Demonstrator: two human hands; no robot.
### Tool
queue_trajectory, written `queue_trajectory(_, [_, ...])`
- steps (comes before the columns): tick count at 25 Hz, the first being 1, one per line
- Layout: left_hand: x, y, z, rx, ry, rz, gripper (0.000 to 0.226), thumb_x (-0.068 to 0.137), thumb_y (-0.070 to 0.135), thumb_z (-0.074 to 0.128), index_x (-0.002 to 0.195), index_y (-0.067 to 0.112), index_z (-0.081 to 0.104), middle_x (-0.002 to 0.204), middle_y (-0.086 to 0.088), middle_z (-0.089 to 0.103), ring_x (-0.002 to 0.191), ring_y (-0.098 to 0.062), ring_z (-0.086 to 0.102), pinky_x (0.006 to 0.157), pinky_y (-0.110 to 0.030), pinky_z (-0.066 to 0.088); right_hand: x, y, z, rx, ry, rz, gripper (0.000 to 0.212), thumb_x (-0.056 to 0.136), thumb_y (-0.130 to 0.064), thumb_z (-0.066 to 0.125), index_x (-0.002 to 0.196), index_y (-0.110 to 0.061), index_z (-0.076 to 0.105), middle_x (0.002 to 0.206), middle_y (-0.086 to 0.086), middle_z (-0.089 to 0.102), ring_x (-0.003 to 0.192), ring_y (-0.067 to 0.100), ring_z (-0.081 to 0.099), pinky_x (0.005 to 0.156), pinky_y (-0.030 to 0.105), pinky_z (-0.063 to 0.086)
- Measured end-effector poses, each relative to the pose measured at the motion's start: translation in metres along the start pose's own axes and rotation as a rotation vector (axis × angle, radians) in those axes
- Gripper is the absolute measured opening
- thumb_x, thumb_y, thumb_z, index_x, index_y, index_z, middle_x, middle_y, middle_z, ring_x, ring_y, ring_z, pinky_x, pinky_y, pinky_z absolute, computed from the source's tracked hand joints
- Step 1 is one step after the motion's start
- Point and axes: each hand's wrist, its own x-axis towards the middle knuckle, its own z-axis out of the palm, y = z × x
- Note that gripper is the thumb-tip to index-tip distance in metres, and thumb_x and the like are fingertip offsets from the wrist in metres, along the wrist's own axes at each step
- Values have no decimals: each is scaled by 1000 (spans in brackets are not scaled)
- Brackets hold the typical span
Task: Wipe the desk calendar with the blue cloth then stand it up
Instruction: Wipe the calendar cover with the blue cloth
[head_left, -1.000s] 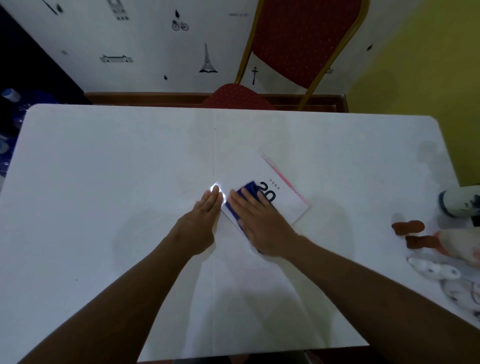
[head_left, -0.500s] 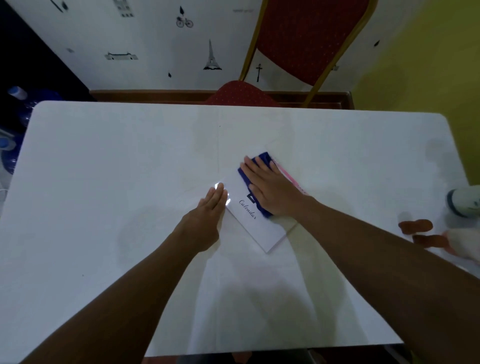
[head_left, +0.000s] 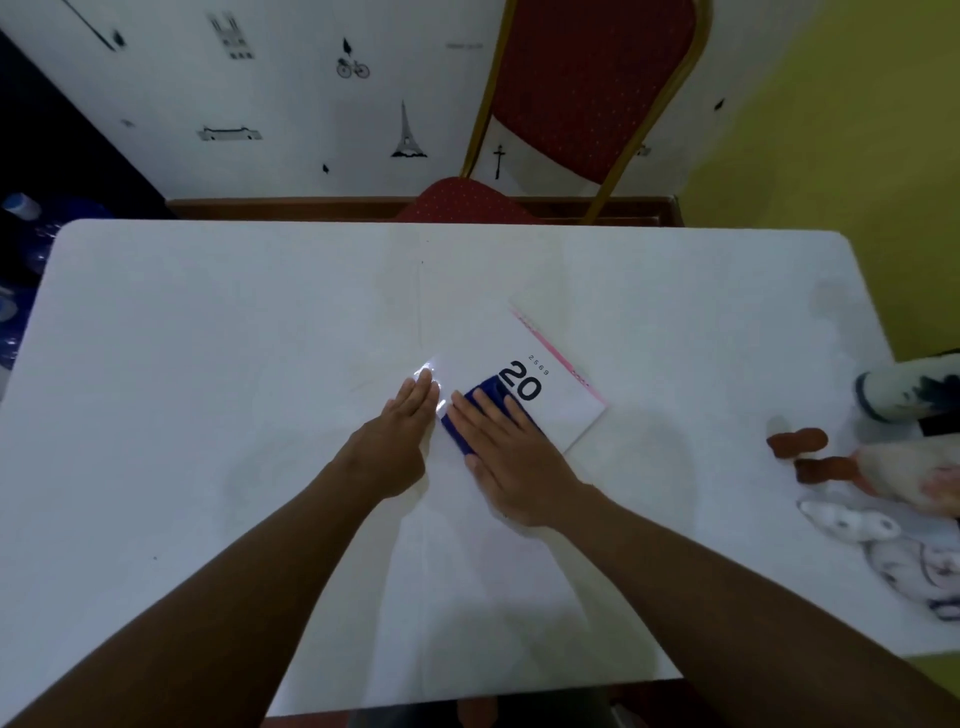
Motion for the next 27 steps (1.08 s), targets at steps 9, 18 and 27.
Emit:
queue_trajectory(9, [5,43,-11,94,325,87,41,87,15,51,128,9,52,140,-12,50,124,-27,50,103,-37,42,-60,12,-22,244,385,339,57,84,-32,75,133,-6,60,126,7,62,112,23,59,92,42,54])
queue_trajectory(18, [12,76,13,244,233,197,54,83,15,64,134,17,46,127,-5,53,109,-23,50,94,-35,45,-51,-2,-31,571,105,817,39,85,-43,79,112,-17,67,107,1,68,91,15,62,79,29,56])
queue_trajectory(27, [-57,86,-3,107,48,104,9,86,19,53,94,17,57,93,-3,63,79,-20,58,66,-33,48,-94,-6,-56,672,71,462,21,87,-17,75,107,-19,72,101,-2,70,91,13,64,82,34,57])
